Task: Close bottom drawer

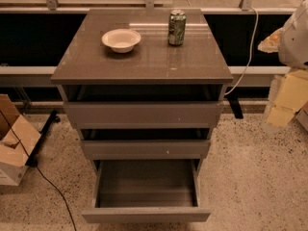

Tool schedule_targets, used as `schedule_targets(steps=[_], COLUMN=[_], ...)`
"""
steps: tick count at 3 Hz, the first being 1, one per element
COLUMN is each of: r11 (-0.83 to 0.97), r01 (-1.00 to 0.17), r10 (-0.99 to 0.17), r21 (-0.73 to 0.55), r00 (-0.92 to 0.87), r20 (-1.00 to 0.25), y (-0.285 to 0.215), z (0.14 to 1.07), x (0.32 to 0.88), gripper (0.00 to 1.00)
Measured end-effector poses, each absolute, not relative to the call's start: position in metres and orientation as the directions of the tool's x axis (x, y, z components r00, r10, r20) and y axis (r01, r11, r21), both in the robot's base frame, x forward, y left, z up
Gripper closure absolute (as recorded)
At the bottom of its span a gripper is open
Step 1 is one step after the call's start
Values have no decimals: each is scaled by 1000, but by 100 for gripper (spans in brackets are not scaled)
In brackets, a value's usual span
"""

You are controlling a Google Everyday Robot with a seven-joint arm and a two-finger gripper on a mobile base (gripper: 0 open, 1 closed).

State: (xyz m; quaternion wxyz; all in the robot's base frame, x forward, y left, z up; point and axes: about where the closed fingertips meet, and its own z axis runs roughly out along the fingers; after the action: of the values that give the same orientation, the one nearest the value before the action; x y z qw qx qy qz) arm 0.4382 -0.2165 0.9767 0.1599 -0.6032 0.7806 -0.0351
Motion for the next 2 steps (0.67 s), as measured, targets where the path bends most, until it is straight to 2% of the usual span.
schedule_targets(steps=[1,2], r11=[270,270], r01=[-931,-928], r10=[-953,-953], r21=[-248,-257], r00=[-221,-219], r20=[-207,-210], y=[-217,-216], z=[977,979], x=[438,438], gripper=[0,17])
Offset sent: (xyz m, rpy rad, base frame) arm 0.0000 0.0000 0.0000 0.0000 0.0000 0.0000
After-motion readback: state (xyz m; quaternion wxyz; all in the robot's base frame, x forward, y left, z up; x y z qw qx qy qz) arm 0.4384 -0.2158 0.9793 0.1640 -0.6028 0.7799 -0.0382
